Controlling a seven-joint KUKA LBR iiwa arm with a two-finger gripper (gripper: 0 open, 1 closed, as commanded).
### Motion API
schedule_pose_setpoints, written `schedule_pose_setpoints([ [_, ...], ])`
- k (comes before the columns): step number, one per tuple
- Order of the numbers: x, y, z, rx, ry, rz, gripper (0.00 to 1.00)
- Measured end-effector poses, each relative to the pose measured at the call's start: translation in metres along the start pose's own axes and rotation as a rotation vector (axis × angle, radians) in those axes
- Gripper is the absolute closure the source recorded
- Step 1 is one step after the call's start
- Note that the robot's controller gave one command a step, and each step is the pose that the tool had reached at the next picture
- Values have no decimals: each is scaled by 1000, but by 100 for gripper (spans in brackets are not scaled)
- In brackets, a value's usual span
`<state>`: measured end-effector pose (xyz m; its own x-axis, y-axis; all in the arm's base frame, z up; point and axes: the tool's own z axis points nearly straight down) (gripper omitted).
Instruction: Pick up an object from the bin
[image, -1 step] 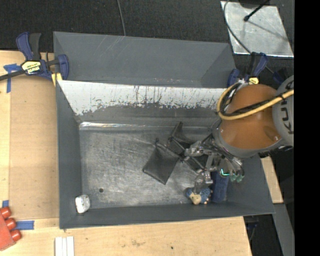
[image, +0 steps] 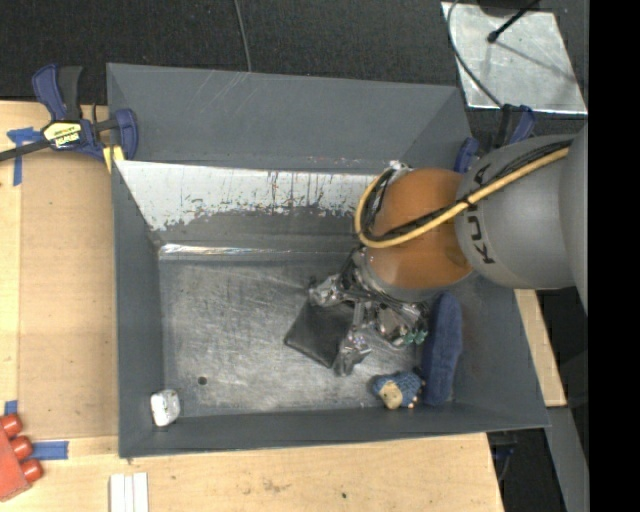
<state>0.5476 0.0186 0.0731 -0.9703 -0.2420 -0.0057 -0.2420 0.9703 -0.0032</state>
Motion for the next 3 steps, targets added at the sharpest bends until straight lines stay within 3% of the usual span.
schedule_pose_setpoints([
  [1,-7,0,-5,1,-26,1,100],
  [2,-10,-13,-121,0,-7,-32,100],
  [3,-21,-1,-281,0,-8,-298,100],
])
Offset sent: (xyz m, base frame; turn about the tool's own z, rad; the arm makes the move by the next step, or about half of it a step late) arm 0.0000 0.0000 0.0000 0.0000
